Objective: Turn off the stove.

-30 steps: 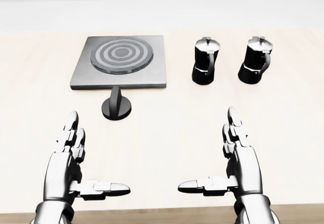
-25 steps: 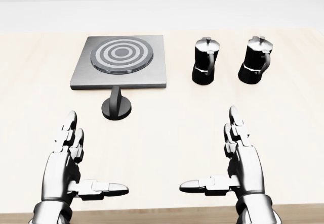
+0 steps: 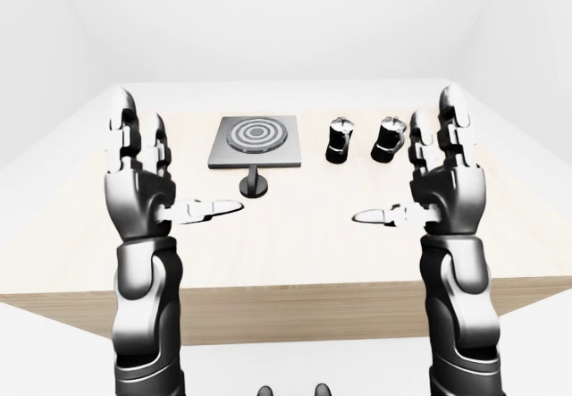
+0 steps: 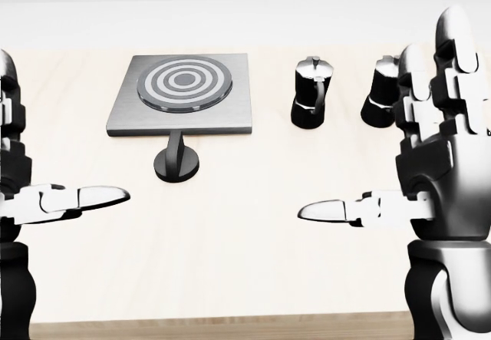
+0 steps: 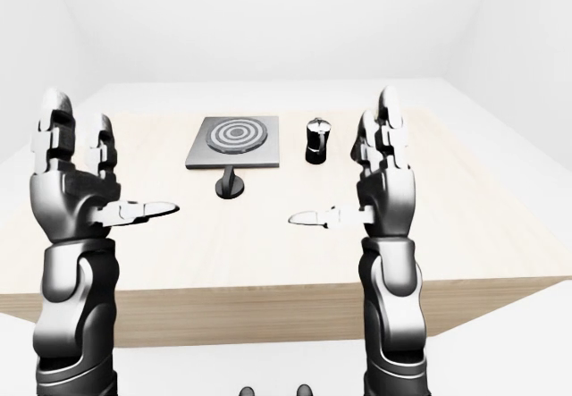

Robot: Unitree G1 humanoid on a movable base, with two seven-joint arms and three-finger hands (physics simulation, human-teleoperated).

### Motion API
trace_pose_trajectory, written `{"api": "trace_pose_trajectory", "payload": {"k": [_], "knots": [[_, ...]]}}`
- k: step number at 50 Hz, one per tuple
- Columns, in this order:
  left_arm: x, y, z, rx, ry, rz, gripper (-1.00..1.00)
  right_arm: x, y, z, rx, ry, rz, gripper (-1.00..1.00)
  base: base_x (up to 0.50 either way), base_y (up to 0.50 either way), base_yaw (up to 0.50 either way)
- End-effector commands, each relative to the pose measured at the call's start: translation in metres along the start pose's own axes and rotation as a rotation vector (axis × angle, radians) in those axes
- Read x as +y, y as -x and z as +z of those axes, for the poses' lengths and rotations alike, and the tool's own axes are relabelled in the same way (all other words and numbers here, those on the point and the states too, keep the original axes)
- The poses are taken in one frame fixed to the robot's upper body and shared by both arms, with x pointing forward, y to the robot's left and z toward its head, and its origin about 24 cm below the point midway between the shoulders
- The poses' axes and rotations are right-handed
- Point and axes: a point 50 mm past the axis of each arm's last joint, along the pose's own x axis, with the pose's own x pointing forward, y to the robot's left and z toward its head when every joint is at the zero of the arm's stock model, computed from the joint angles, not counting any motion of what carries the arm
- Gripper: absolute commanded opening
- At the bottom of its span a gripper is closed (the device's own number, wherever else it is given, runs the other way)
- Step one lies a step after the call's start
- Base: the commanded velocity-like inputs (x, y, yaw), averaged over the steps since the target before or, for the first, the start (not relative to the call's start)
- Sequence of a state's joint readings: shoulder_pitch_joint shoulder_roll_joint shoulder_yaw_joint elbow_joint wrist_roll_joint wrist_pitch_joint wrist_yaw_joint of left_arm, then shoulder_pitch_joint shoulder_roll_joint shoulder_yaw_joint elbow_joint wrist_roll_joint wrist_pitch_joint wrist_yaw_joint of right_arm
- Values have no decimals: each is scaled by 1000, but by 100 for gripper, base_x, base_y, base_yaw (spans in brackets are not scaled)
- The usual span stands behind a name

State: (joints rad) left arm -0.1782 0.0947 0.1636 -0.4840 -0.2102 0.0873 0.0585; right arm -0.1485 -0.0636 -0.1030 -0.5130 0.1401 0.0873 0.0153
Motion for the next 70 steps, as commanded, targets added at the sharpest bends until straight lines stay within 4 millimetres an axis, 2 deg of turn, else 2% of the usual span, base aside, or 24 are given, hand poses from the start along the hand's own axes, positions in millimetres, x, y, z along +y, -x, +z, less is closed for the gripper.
{"api": "trace_pose_trajectory", "payload": {"k": [1,8,44,58,70], "knots": [[-1,-5,28,-126,37,5,100,1,-3,32,-144,-15,16,100,0,0,0],[1,-6,23,-106,25,10,100,-1,0,28,-121,-18,-3,100,0,0,0],[4,-6,19,-85,14,19,100,-1,3,21,-87,-8,-3,100,0,49,0],[5,-5,17,-75,10,23,100,-1,5,23,-95,-45,1,100,0,4,0],[6,-6,19,-83,12,23,100,0,5,26,-105,-54,4,100,49,0,0]]}}
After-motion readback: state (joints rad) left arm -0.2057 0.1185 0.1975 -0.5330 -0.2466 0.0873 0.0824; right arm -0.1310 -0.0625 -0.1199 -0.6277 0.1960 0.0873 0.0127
